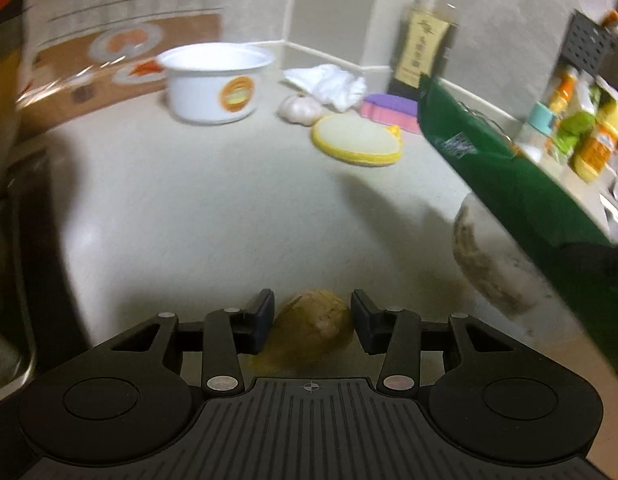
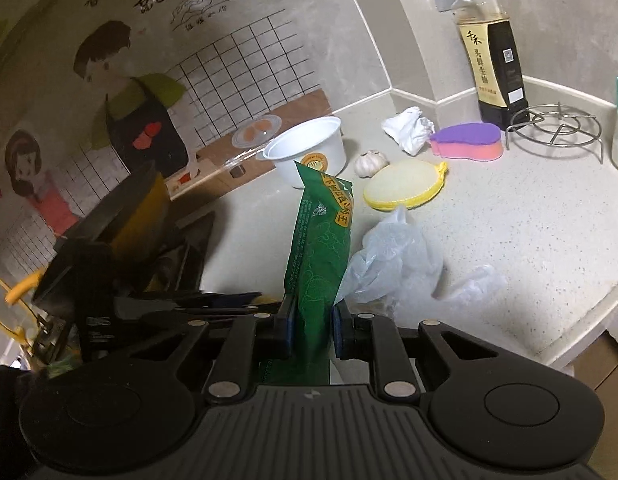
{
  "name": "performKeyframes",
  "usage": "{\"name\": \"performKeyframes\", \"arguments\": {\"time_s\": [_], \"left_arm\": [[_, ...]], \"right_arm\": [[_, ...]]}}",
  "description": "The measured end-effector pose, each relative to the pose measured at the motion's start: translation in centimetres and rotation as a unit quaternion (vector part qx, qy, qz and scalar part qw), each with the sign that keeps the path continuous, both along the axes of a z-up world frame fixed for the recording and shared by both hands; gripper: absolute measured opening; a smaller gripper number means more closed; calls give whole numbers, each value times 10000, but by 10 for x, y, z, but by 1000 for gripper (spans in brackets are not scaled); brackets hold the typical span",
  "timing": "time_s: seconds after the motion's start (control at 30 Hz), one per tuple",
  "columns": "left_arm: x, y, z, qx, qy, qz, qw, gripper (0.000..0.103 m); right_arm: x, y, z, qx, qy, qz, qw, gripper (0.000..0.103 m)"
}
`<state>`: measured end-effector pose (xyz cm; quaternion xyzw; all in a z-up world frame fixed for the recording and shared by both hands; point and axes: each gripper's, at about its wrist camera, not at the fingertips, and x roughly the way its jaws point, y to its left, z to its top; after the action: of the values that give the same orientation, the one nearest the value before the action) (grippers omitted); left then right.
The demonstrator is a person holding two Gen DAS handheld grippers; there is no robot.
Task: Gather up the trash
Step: 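Grasp the clear plastic bag with the right gripper while the left lifts the ginger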
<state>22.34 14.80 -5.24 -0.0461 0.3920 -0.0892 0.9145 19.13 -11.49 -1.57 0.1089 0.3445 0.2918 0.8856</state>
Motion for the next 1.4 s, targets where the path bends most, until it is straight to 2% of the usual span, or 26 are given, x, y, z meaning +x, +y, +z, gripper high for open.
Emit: {"name": "performKeyframes", "arguments": {"time_s": [0.2,0.3,0.4,0.47,0.6,0.73,0.87,1.0,1.03,1.07,1.13,1.27,1.4], "left_arm": [[-51,19,21,-218,-164,489,9984,47],[-78,33,29,-501,-218,811,9952,47],[-101,43,35,-620,-287,1003,9926,47],[-112,48,37,-699,-318,1099,9910,46],[-124,56,37,-907,-324,1272,9872,46],[-127,62,31,-1031,-278,1339,9852,46],[-131,65,26,-1152,-237,1395,9832,46],[-142,69,27,-1210,-260,1508,9808,46],[-145,72,28,-1221,-279,1544,9800,46],[-149,75,28,-1246,-307,1602,9787,46],[-155,80,29,-1300,-345,1704,9761,46],[-162,78,32,-1394,-410,1712,9745,45],[-161,57,44,-1439,-478,1369,9789,45]], "right_arm": [[-4,17,2,273,-164,515,9982,18],[-4,38,-5,101,-371,841,9957,19],[-11,52,-12,-89,-349,1152,9927,27],[-21,51,-9,-133,-526,1286,9902,50],[-29,39,2,-309,-821,1265,9881,54],[-18,44,5,-705,-951,1004,9879,56],[-2,65,-12,-1031,-836,955,9865,69],[15,86,-40,-1365,-386,940,9854,69],[18,87,-44,-1357,-234,933,9861,63],[21,86,-46,-1280,-71,916,9875,44],[23,81,-40,-1107,63,882,9899,27],[1,58,-3,-650,-404,623,9951,25],[-31,16,28,-70,-655,486,9966,25]]}}
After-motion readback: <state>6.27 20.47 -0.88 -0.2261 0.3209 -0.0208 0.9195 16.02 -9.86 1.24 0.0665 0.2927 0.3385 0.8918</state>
